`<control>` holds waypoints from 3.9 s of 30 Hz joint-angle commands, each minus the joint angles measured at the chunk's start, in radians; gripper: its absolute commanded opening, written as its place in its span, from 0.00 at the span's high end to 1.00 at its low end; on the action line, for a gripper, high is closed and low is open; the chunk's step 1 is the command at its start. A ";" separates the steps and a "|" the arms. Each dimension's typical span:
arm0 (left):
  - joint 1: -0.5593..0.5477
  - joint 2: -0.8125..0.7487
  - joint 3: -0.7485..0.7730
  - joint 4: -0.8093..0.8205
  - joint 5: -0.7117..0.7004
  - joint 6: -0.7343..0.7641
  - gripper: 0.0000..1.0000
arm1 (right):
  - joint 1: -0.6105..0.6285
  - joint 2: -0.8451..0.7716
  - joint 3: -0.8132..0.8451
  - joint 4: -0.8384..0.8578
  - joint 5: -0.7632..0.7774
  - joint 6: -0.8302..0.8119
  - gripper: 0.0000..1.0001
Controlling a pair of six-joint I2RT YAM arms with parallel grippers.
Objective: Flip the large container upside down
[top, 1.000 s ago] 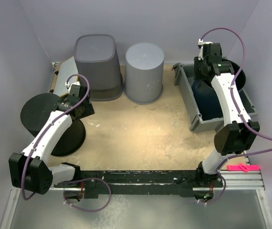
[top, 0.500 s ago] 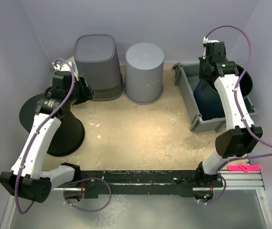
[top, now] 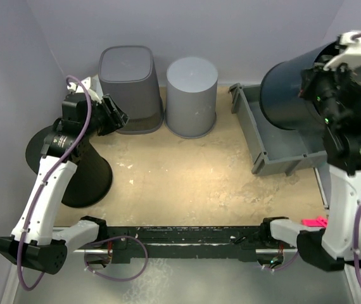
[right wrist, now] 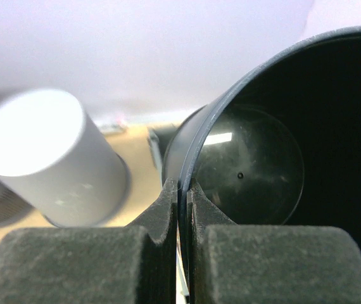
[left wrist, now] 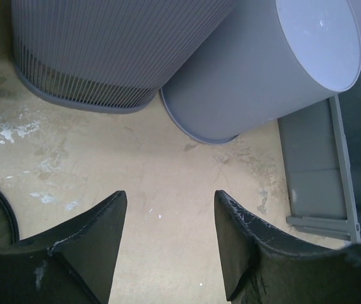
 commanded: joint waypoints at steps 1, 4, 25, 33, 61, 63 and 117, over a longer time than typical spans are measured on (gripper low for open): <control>0.003 -0.053 0.015 0.056 -0.048 -0.023 0.45 | 0.002 -0.038 0.057 0.156 -0.253 0.029 1.00; 0.003 -0.065 0.059 0.025 -0.117 -0.020 0.45 | 0.002 -0.079 -0.023 0.188 -0.503 0.102 1.00; 0.001 -0.191 -0.096 0.052 -0.007 -0.188 0.43 | 0.129 -0.360 -1.167 1.186 -0.721 0.919 1.00; 0.001 -0.236 -0.232 0.101 0.254 -0.248 0.40 | 0.321 -0.344 -1.431 1.414 -0.473 1.065 1.00; 0.001 -0.271 -0.552 0.435 0.540 -0.450 0.72 | 0.331 -0.296 -1.566 1.248 -0.405 1.075 1.00; 0.001 -0.268 -0.532 0.425 0.540 -0.440 0.92 | 0.331 -0.285 -1.561 1.242 -0.417 1.076 1.00; -0.263 -0.022 0.082 0.007 0.263 0.089 0.62 | 0.768 0.093 -1.171 0.552 -0.133 0.667 0.33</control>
